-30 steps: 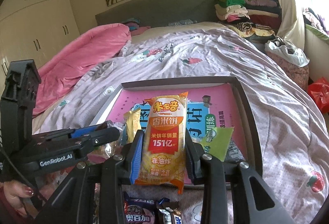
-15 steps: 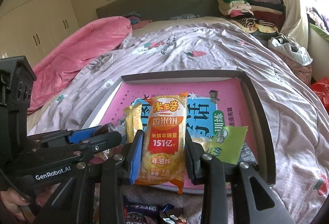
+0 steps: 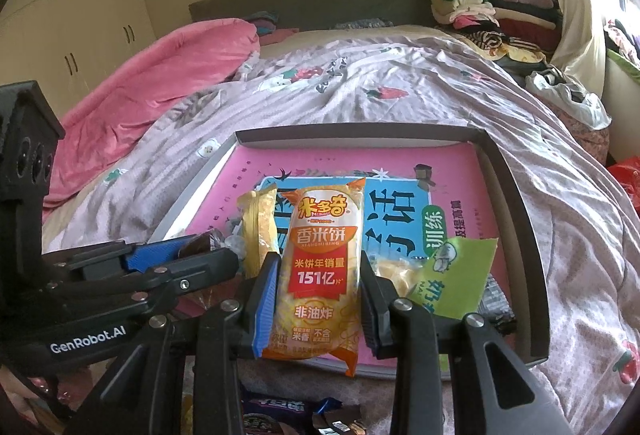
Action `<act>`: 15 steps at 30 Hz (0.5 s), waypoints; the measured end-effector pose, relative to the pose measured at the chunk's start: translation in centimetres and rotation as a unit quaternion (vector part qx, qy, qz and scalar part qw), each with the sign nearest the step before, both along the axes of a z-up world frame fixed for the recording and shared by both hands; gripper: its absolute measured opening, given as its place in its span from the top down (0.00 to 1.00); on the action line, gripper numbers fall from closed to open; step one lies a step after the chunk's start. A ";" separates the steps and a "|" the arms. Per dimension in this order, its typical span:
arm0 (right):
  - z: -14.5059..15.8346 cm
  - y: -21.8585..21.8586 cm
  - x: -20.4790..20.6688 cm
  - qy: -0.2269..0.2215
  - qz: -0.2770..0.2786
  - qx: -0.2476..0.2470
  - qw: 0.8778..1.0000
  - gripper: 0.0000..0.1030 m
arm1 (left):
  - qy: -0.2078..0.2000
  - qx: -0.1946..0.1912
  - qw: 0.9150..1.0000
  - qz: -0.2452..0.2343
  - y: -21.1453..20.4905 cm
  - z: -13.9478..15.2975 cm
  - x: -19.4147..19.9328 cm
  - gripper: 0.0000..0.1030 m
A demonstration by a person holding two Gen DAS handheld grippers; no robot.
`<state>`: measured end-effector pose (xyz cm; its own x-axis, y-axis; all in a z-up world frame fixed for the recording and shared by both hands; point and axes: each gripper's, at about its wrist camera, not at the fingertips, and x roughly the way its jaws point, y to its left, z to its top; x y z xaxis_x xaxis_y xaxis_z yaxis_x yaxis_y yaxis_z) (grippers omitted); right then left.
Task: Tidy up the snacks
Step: 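Lower orange bag into tray and open right gripper while left gripper releases chocolate snack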
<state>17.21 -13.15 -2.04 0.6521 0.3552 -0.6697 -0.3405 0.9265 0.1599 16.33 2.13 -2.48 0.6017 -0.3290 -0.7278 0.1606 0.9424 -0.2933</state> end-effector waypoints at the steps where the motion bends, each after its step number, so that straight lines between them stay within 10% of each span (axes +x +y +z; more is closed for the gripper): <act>1: -0.1 -0.1 0.0 0.001 -0.001 0.000 1.000 0.65 | -0.001 0.001 1.000 0.001 0.0 0.0 0.0 0.63; 15: -0.3 -0.3 0.1 0.004 -0.009 -0.002 1.000 0.65 | 0.002 -0.001 1.000 0.001 0.0 0.0 0.0 0.63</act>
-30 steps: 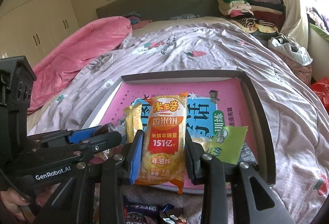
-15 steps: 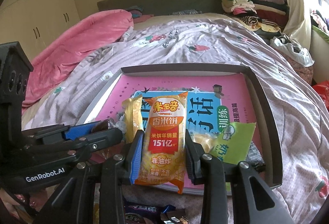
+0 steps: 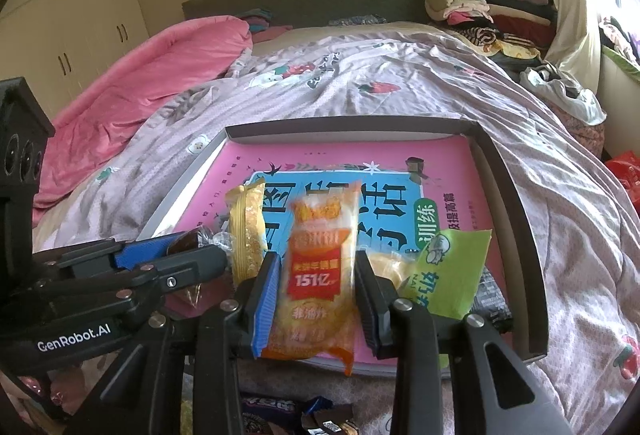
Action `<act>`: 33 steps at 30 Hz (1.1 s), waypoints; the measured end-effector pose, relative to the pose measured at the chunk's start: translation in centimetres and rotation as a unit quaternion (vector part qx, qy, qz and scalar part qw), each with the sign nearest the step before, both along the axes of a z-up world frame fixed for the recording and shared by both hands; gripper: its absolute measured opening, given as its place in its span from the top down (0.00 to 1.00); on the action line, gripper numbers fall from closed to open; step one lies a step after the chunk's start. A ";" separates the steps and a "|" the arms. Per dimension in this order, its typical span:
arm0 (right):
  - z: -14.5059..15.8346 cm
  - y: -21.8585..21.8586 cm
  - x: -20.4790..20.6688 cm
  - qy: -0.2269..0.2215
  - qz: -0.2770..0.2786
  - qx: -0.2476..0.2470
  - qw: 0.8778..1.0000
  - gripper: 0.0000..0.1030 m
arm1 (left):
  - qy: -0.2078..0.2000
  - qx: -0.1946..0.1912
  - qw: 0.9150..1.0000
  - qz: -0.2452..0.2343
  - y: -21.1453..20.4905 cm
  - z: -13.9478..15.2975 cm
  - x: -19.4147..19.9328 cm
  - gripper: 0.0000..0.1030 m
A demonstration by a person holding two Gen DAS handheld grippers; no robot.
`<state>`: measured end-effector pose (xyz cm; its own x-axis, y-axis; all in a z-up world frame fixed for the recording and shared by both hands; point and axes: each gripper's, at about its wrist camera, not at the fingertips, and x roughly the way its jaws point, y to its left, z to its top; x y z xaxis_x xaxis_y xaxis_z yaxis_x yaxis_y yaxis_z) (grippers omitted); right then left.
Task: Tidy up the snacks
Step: 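Lower orange bag into tray and open right gripper while left gripper releases chocolate snack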
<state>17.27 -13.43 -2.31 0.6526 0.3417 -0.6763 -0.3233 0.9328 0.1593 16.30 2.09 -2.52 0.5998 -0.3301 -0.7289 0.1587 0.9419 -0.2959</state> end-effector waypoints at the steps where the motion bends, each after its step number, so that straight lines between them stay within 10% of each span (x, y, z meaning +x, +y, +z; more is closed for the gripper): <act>1: 0.0 0.0 0.0 0.000 -0.001 -0.001 1.000 0.65 | 0.001 -0.001 1.000 -0.001 0.0 0.0 0.0 0.63; 33: 1.2 -1.6 -1.3 -0.001 -0.017 0.019 1.000 0.56 | -0.014 -0.010 1.000 0.002 0.6 1.5 -0.5 0.39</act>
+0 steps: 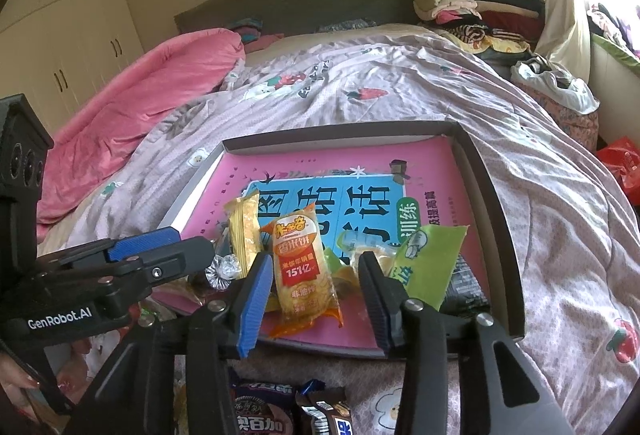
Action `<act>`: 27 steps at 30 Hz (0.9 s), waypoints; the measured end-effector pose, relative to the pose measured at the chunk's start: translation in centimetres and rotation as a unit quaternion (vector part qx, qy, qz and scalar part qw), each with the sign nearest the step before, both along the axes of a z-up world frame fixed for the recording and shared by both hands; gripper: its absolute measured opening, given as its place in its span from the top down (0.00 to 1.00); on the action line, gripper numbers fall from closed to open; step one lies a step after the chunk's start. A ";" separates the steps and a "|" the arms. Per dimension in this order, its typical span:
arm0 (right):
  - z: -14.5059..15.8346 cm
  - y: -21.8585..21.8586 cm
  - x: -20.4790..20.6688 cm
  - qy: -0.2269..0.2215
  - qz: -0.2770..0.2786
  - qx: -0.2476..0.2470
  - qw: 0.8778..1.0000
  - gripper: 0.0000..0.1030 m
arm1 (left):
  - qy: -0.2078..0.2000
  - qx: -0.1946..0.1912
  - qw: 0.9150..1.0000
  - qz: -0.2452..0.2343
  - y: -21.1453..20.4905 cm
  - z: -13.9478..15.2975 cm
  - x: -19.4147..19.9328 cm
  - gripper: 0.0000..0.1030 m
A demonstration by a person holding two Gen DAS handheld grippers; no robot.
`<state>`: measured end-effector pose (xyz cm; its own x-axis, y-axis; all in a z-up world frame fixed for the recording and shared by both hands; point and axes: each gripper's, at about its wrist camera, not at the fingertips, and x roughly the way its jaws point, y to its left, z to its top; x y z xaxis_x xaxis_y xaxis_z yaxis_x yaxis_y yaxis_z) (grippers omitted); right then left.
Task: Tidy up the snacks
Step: 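Lower orange bag into tray and open right gripper while left gripper releases chocolate snack, then withdraw both open grippers from the tray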
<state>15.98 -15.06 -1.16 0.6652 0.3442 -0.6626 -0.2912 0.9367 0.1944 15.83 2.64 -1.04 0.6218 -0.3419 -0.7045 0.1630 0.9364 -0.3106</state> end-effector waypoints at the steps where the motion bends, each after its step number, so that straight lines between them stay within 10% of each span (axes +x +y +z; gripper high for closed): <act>1: 0.0 0.0 0.0 -0.001 -0.001 0.001 1.000 0.56 | 0.000 0.000 1.000 0.001 0.0 0.1 0.0 0.37; 27: 1.8 -1.7 -1.5 -0.012 -0.013 0.004 1.000 0.48 | -0.009 0.020 1.000 0.019 0.6 1.5 -1.5 0.25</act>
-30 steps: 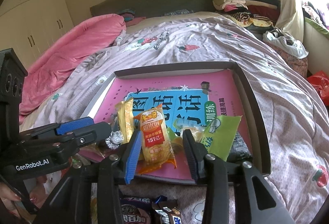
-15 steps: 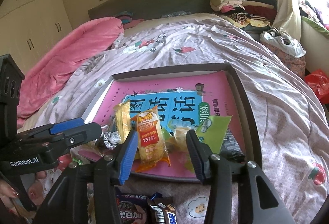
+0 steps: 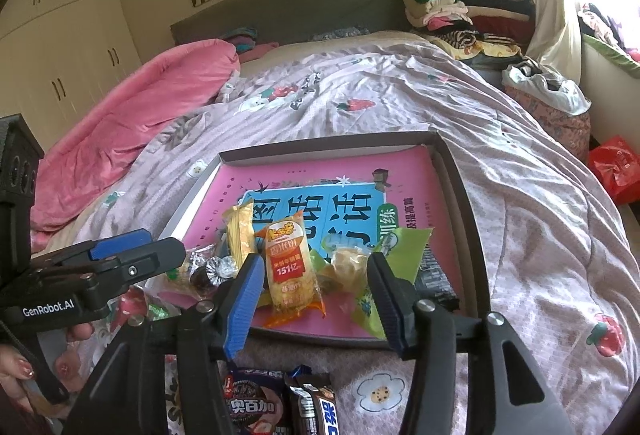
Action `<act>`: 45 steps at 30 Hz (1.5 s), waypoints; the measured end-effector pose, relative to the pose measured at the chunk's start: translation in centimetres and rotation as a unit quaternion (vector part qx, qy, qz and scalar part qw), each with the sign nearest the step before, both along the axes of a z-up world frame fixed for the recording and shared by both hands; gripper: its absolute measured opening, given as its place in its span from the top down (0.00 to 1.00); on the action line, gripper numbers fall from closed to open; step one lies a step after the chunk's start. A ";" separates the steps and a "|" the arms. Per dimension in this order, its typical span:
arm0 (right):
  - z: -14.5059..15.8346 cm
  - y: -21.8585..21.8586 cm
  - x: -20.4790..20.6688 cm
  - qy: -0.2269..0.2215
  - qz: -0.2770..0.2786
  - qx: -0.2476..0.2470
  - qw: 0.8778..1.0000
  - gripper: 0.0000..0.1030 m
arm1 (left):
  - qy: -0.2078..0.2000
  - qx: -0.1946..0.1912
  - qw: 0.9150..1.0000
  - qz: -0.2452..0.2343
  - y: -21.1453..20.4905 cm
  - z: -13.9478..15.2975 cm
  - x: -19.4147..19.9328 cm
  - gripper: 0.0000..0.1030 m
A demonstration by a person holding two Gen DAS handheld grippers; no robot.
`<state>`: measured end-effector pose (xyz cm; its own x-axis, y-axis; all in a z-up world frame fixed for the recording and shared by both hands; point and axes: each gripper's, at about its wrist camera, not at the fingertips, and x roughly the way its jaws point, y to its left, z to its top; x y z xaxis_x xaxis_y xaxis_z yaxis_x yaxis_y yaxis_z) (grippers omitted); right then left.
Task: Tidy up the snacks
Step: 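Withdraw both open grippers from the tray, then move both open grippers toward the Snickers bar and bagged yellow cake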
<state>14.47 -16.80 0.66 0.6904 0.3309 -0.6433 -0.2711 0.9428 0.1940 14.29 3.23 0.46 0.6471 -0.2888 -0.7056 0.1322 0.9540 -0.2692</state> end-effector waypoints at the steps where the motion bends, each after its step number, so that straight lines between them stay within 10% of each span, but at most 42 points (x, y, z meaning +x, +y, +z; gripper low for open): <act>1: 0.0 0.0 -0.1 0.000 -0.001 -0.001 1.000 0.48 | 0.000 -0.001 1.000 0.000 0.0 0.1 -0.1 0.25; 45: 1.0 -1.5 -4.9 0.001 0.010 -0.004 1.000 0.41 | 0.017 0.026 0.999 -0.014 -1.7 1.3 -5.3 0.24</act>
